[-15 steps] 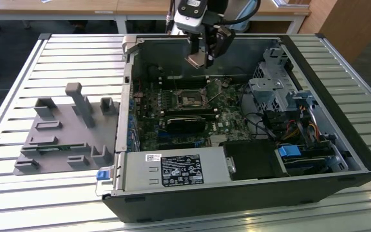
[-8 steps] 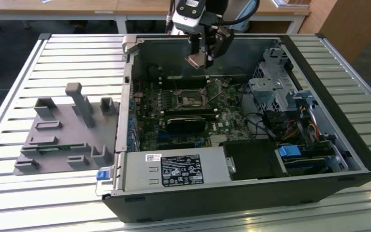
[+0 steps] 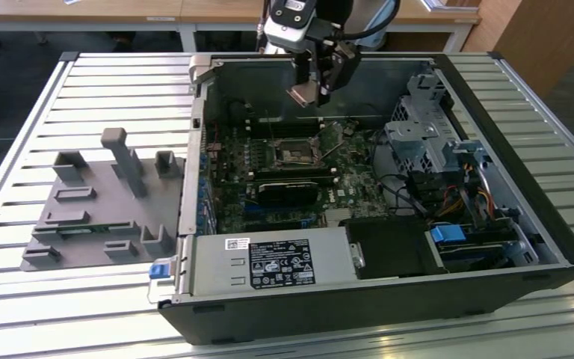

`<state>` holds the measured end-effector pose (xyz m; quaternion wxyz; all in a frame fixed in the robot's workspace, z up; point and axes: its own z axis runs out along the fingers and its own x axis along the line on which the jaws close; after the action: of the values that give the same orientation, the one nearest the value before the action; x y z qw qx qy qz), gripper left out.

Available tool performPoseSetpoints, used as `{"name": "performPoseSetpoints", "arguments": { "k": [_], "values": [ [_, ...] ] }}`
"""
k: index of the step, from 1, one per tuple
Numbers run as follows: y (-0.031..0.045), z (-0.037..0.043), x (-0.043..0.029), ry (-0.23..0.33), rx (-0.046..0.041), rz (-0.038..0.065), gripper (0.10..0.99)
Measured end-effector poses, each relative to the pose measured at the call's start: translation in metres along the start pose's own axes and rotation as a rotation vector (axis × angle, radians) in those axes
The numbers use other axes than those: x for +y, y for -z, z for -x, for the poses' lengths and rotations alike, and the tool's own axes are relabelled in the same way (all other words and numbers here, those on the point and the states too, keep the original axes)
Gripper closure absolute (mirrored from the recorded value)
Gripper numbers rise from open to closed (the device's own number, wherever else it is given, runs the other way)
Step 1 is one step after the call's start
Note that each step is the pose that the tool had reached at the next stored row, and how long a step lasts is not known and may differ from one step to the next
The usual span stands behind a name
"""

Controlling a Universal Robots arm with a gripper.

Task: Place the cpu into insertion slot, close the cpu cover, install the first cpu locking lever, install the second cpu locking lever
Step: 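Place the cpu into insertion slot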

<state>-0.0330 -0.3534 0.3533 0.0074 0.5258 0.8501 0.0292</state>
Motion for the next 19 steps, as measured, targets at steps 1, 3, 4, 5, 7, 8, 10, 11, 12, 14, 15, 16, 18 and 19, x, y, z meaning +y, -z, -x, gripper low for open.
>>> {"name": "performPoseSetpoints", "arguments": {
  "k": [1,3,4,5,7,8,10,11,12,14,15,16,18,19],
  "values": [
    [-0.0002,0.0,0.0,-0.006,-0.0004,0.0,0.545],
    [-0.0006,0.0,0.0,-0.02,-0.0015,0.0,0.545],
    [-0.0008,-0.0001,-0.0001,-0.028,-0.0021,0.0,0.545],
    [-0.001,-0.0001,-0.0001,-0.036,-0.0026,0.0,0.545],
    [-0.0015,-0.0002,-0.0001,-0.052,-0.0037,0.001,0.545],
    [-0.0016,-0.0002,-0.0001,-0.061,-0.0044,0.001,0.545],
    [-0.002,-0.0003,-0.0001,-0.079,-0.0057,0.001,0.545],
    [-0.0022,-0.0003,-0.0001,-0.087,-0.0063,0.001,0.545],
    [-0.0024,-0.0003,-0.0001,-0.095,-0.0068,0.001,0.545],
    [-0.0027,-0.0003,-0.0002,-0.111,-0.0077,0.001,0.545],
    [-0.0028,-0.0003,-0.0002,-0.119,-0.0083,0.001,0.545],
    [-0.003,-0.0003,-0.0002,-0.126,-0.0087,0.001,0.545],
    [-0.0034,-0.0003,-0.0002,-0.138,-0.0094,0.002,0.545],
    [-0.0036,-0.0003,-0.0002,-0.142,-0.0096,0.002,0.545]
  ]
}}
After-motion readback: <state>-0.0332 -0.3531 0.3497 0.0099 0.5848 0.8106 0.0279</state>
